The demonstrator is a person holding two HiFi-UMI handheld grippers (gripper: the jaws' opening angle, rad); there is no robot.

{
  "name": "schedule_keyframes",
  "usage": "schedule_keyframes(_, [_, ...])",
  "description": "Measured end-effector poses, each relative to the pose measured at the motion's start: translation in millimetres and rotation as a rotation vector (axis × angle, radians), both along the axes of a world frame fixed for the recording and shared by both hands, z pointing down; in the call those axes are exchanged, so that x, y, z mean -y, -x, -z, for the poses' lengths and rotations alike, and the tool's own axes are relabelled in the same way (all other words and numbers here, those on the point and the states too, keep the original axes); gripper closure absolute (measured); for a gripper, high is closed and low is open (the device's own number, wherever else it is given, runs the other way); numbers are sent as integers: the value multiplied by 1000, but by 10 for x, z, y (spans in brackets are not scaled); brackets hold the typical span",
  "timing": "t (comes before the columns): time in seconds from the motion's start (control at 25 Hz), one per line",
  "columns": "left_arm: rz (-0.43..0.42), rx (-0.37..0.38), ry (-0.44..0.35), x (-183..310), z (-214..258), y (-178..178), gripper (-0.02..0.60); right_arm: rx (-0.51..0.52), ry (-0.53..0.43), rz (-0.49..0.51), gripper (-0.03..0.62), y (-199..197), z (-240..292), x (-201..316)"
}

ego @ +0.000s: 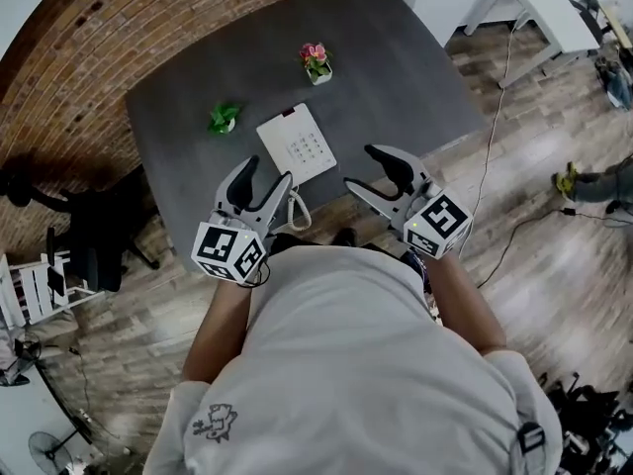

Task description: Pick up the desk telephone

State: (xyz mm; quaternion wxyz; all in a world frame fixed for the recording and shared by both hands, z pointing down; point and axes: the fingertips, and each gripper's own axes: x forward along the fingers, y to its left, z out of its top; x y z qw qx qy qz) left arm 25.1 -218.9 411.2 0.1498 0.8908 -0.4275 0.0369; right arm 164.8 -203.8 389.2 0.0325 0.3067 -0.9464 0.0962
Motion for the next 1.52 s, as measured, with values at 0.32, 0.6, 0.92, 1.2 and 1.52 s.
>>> schedule_keyframes(0.32, [82,-13,88,71,-352,133,282,-31,111,123,332,242,-461,272])
schedule_keyframes(0.6, [87,-32,205,264,-862,212,270,-96,208,171,337,353,-976,552])
schedule_keyframes(0.92, [87,-29,345,431,-1499,294,267,-186,346,209,345,387,-1716,854])
schedule_keyframes(1.2, [72,-39,494,522,-2167,323,262,-259,457,233,365,395,-2411,1083])
schedule_keyframes(1.52, [72,-74,630,617,-2743,325,245,-245,587,245,402,397,-2974,1280])
